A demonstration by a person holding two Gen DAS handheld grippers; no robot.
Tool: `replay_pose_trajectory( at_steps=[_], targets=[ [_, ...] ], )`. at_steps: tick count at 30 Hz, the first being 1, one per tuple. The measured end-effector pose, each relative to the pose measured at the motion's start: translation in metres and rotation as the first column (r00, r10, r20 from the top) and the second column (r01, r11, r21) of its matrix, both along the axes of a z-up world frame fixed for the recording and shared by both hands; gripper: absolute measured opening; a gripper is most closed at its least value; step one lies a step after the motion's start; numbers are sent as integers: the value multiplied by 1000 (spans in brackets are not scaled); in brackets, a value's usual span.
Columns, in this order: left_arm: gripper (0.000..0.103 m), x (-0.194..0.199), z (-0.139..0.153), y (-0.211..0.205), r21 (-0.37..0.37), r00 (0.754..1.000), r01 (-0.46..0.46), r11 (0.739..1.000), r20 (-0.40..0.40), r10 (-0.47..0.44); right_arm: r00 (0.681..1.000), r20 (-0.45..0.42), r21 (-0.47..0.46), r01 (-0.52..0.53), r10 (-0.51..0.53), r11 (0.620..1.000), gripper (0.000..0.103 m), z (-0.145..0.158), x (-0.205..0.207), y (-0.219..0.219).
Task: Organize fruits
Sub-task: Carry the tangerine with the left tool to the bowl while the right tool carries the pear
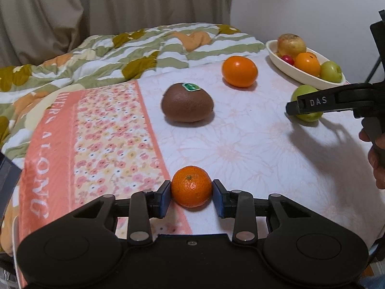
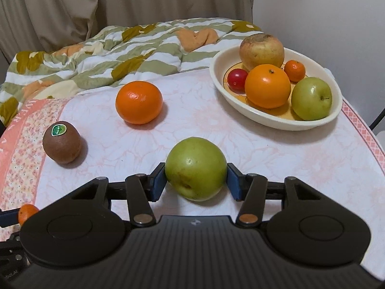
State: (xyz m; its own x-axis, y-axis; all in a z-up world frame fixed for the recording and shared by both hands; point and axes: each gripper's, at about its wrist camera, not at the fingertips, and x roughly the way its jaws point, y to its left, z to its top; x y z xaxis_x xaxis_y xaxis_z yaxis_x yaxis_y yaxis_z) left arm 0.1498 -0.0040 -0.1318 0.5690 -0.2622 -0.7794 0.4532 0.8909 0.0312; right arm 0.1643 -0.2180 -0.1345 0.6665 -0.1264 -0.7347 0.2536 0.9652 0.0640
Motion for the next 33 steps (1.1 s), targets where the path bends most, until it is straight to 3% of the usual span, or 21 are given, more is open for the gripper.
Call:
replay_pose_trajectory(
  at_steps=[8, 18, 24, 33],
  targets=[
    [40, -14, 20, 11, -36, 998, -50, 998, 24, 51, 998, 29, 8, -47, 47, 999, 68, 20, -13, 11],
    [40, -41, 69, 8, -113, 994, -36, 993, 96, 47, 994, 76, 16, -79, 77, 997, 68, 67, -47, 17],
    [40, -53, 102, -11, -167, 987, 12, 986, 157, 15, 993, 95, 32, -69, 66, 997, 68, 98, -71, -2],
    [40, -59, 134, -66, -174, 973, 28, 984, 229, 13, 987, 148, 25, -61, 57, 998, 68, 131, -91, -65]
  ],
)
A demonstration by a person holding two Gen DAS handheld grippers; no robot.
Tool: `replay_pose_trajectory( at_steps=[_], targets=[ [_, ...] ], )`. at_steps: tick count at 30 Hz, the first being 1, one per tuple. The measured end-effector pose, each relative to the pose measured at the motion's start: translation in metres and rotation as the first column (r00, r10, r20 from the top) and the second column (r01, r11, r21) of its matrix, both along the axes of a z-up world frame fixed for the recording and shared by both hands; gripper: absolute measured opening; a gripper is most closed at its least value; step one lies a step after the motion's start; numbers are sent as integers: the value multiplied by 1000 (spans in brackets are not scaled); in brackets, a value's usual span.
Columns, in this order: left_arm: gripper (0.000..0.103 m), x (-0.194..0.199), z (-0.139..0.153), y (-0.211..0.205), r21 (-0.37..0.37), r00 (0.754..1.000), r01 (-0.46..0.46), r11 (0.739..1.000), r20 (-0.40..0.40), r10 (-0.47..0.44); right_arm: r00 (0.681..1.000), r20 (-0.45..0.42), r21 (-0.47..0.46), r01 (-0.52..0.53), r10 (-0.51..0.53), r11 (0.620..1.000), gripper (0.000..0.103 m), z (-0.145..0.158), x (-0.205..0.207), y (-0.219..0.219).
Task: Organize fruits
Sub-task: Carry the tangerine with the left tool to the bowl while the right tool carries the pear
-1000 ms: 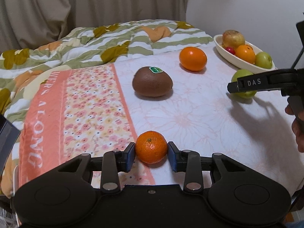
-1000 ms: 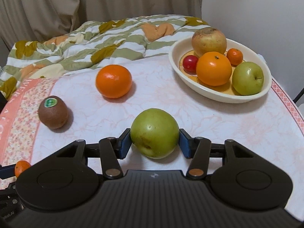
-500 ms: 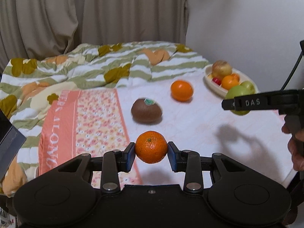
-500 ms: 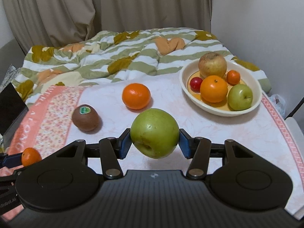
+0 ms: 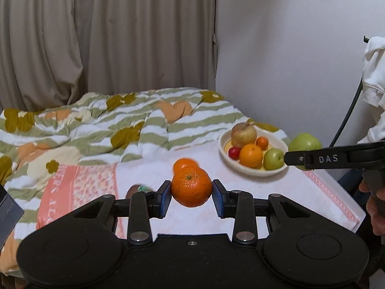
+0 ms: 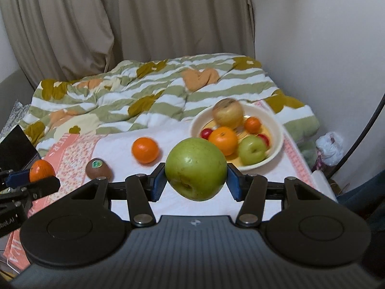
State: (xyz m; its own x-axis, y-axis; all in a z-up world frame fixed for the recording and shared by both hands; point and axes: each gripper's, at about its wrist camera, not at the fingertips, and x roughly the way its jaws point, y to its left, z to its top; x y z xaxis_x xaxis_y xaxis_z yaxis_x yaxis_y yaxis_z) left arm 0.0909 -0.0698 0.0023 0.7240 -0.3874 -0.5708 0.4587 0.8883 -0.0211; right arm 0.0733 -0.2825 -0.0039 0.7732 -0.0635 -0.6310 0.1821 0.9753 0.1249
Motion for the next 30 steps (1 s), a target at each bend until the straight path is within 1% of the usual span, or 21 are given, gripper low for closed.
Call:
replay_pose_trajectory(
  at_steps=[4, 8, 15, 20, 23, 30],
  targets=[
    [40, 3, 5, -34, 1, 999, -48, 999, 9, 48, 999, 4, -20, -38, 38, 999, 68, 2, 2, -37],
    [40, 10, 9, -68, -5, 996, -88, 996, 14, 88, 997, 6, -12, -79, 79, 997, 68, 2, 9, -77],
    [40, 35, 7, -124, -9, 989, -149, 989, 8, 149, 989, 11, -24, -150, 150, 988, 68, 1, 37, -138],
    [40, 63, 1, -148, 18, 987, -158, 987, -1, 158, 984, 7, -25, -175, 176, 984, 68, -3, 62, -166],
    [40, 84, -7, -158, 30, 987, -159, 987, -20, 160, 984, -5, -14, -177, 177, 984, 68, -10, 78, -178],
    [40, 140, -35, -179, 69, 988, -127, 989, -78, 133, 984, -44, 4, -171, 171, 985, 68, -32, 112, -192]
  ],
)
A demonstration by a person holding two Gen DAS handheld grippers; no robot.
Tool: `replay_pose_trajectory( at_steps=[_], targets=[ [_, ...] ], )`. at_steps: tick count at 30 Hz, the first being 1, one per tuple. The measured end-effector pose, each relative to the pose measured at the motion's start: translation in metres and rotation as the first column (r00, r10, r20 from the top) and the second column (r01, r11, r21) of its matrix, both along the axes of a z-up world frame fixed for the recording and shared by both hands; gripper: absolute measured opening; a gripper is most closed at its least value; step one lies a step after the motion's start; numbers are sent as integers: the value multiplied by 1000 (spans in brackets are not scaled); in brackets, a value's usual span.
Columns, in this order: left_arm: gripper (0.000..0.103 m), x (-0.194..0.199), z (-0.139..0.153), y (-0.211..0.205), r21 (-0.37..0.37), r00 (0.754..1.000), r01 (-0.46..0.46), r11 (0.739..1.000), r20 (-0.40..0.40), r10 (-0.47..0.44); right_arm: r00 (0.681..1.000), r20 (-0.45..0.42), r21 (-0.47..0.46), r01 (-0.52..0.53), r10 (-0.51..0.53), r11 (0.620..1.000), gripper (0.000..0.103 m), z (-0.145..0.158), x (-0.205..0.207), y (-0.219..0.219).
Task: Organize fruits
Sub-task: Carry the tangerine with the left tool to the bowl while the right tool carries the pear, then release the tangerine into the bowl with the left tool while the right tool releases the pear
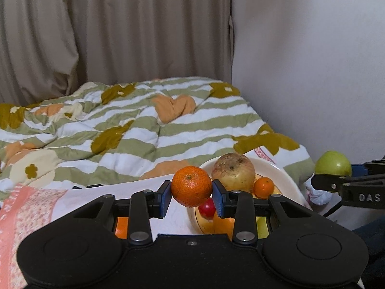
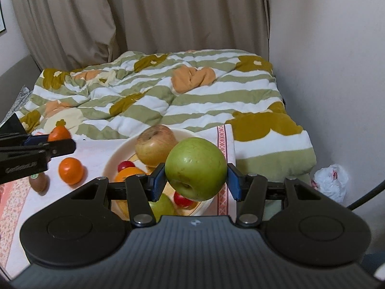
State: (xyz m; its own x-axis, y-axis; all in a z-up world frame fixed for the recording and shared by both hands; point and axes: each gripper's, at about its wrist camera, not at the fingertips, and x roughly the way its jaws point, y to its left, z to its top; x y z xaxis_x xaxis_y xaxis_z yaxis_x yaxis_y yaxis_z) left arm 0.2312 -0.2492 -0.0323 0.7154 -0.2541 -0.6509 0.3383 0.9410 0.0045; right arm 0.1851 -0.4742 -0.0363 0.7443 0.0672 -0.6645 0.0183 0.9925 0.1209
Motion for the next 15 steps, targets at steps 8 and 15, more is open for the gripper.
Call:
replay_pose_trajectory(
  at_steps=[8, 15],
  targets=[
    [40, 51, -36, -18, 47, 995, 58, 997, -89, -54, 998, -65, 15, 12, -11, 1000, 68, -25, 29, -1],
    [41, 68, -56, -29, 76, 988, 102, 992, -122, -92, 995, -94, 31, 47, -44, 998, 68, -37, 38, -7]
  ],
)
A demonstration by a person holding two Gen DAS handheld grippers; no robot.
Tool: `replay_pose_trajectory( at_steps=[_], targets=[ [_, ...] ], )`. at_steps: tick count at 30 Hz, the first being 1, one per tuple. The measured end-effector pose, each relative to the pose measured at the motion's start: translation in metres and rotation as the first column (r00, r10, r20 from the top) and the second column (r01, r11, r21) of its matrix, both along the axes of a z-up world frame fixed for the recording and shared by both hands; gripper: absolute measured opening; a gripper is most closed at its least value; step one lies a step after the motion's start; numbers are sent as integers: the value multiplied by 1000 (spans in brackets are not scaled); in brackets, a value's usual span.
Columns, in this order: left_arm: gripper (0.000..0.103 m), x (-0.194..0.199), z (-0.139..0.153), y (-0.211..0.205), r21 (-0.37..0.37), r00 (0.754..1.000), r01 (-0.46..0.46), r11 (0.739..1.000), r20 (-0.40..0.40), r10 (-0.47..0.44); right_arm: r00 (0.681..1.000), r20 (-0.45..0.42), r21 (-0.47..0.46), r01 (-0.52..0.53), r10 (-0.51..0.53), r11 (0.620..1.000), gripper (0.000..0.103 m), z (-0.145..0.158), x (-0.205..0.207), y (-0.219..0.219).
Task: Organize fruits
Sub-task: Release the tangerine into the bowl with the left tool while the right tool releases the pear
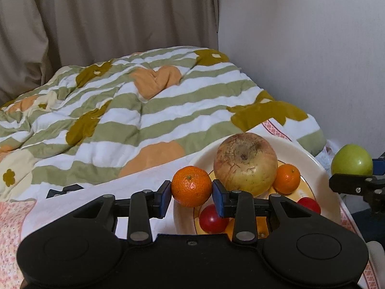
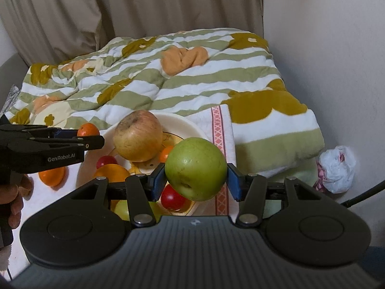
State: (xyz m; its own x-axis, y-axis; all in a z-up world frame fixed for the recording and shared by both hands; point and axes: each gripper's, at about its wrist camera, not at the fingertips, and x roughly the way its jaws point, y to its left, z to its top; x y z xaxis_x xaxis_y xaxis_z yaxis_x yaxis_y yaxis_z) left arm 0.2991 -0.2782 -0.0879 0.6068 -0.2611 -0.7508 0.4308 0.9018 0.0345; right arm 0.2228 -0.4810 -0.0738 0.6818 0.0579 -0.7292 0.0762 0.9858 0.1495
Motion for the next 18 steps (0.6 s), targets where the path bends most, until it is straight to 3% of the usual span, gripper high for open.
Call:
replay_pose_trajectory(
  at_steps=[1, 2, 4, 10, 18],
  targets=[
    [52, 0, 0, 0, -1, 1000, 3, 1000, 2, -3, 1000, -2, 0, 5, -5, 1000, 68, -1, 0, -1],
    [74, 0, 0, 0, -2, 1000, 3, 1000, 7, -3, 1000, -2, 0, 11, -11, 1000, 68, -1, 0, -2],
    [95, -4, 4, 1, -4, 999, -6, 1000, 40, 6, 1000, -2, 1, 20, -20, 1000, 68, -1, 0, -4],
    [96, -12, 18, 8, -17, 998, -14, 1000, 65, 15, 1000, 5, 4, 26, -26, 1000, 68, 3, -2, -6],
    [99, -33, 29, 22, -19, 996, -48, 999, 69, 50, 999, 11, 7, -47, 47, 999, 68, 2, 9, 12]
  ],
)
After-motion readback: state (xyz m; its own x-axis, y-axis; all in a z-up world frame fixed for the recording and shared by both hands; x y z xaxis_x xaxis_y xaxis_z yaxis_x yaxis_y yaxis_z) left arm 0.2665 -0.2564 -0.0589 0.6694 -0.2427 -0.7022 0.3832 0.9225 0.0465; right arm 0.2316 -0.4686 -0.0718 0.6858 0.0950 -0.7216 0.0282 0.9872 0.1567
